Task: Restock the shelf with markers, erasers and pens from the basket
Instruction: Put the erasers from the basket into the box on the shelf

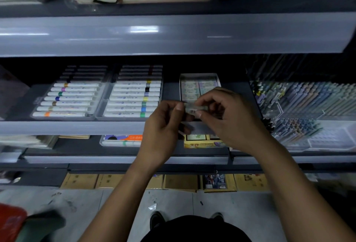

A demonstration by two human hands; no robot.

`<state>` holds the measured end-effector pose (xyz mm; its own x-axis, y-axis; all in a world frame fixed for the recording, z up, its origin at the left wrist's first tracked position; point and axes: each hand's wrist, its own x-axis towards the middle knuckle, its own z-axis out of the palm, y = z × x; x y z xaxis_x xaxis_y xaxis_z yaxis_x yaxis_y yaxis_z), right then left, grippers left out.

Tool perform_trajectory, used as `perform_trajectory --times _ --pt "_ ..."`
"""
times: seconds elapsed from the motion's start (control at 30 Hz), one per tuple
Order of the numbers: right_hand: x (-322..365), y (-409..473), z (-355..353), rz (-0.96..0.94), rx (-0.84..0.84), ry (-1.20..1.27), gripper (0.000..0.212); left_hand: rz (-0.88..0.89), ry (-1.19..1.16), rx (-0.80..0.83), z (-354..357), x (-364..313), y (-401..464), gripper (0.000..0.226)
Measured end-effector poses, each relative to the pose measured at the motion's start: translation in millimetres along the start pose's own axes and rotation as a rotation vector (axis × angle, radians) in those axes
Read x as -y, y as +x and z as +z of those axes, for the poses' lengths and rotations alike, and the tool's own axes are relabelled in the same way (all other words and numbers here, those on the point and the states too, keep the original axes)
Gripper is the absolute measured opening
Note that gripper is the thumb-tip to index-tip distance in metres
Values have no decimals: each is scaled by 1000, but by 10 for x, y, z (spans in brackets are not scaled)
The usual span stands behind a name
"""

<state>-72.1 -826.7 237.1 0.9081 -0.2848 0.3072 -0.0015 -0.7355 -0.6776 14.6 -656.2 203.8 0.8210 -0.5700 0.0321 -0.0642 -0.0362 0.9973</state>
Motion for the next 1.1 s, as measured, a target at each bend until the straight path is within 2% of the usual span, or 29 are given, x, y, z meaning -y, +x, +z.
perform_trajectory --times 0.1,0.23,0.57,1.1 --pt "-98 35 -118 11 -59 -74 11 79 206 -75 -20 64 10 16" --pt "-209 109 -254 18 -62 -198 10 152 445 -104 -57 117 7 27" --pt "-320 250 -275 21 34 -277 4 206 496 -102 -65 114 8 29" --pt "-286 401 -248 113 148 -401 13 215 522 -123 -76 121 46 30"
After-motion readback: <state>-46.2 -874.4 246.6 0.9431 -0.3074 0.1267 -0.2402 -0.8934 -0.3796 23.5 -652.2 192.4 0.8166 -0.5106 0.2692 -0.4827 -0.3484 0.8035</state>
